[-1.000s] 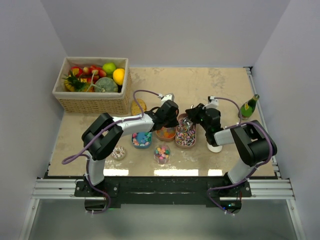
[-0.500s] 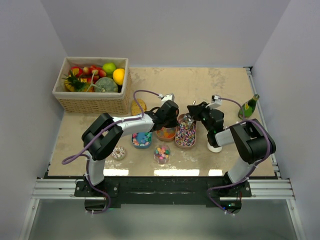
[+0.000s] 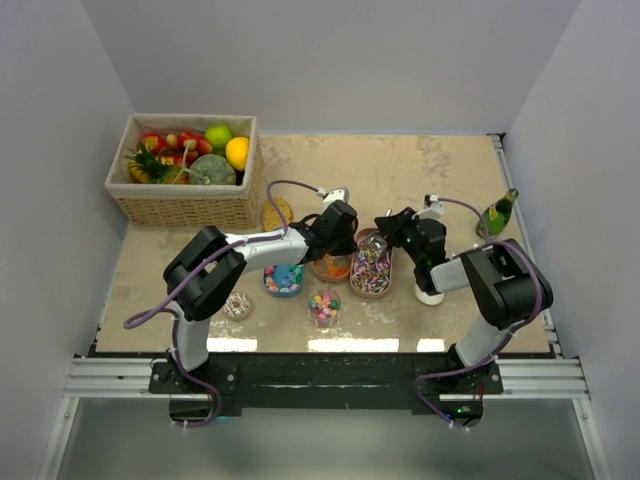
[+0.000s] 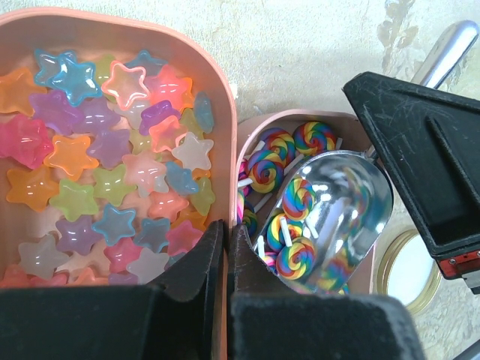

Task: Pack the candies
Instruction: Scoop the fake candies from the storage box.

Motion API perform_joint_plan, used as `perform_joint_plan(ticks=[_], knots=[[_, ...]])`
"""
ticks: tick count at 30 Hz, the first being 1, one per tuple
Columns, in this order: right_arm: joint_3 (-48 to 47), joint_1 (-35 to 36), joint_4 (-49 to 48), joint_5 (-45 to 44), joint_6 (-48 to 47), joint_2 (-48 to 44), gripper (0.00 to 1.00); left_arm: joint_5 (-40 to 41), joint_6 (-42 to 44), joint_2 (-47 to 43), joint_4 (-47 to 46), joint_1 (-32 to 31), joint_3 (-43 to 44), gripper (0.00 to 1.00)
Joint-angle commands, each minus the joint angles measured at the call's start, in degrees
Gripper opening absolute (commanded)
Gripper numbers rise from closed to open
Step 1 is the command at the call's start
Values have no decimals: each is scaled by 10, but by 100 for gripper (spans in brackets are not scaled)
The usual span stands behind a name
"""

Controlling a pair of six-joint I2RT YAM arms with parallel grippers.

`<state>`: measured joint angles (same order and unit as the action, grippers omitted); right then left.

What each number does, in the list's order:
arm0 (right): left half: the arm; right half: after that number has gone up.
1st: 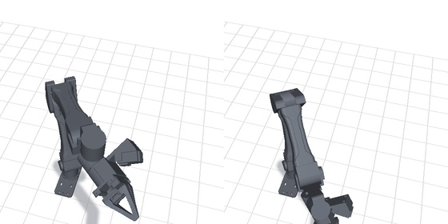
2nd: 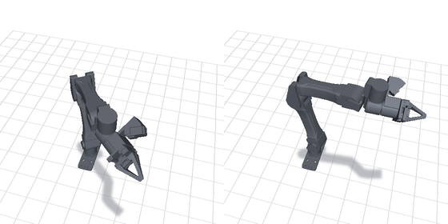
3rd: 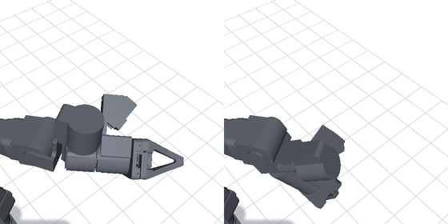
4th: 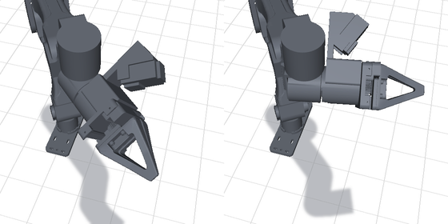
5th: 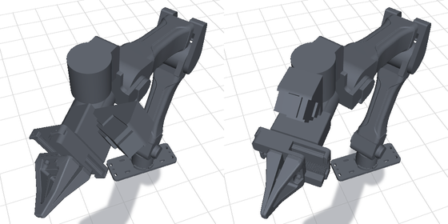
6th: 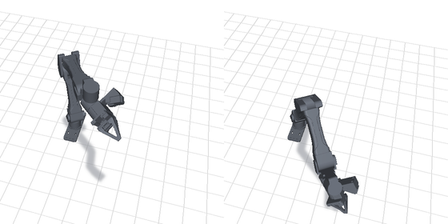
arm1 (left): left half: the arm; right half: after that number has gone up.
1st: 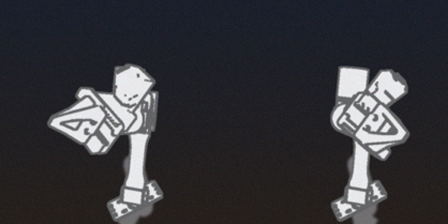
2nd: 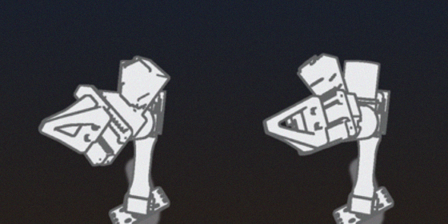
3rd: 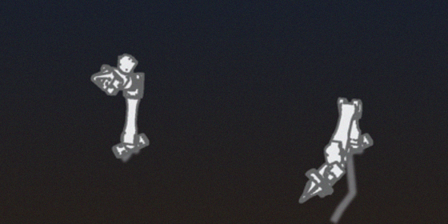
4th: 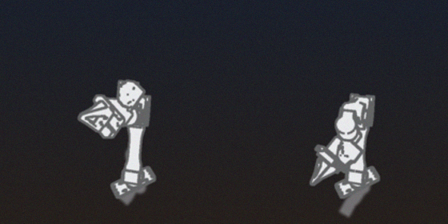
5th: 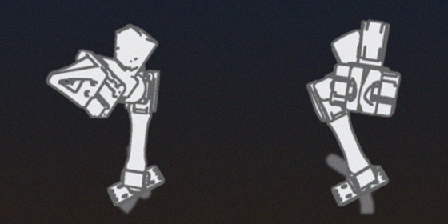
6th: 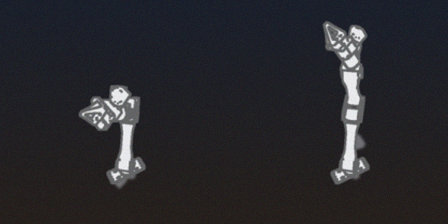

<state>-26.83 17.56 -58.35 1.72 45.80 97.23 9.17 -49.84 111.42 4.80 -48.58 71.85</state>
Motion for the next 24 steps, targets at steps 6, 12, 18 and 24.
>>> perform_joint_plan(ticks=[6,12,18,24], knots=[[-38,-2,112,-37,62,-41,0,-35,19,6,54,-12,-17,0],[-52,-2,157,-66,75,-62,0,-36,20,6,52,-13,-18,0],[-48,-6,162,-60,97,-71,0,-35,23,4,53,-12,-17,0],[-38,-17,171,-51,104,-89,0,-31,25,3,57,-12,-15,0]])
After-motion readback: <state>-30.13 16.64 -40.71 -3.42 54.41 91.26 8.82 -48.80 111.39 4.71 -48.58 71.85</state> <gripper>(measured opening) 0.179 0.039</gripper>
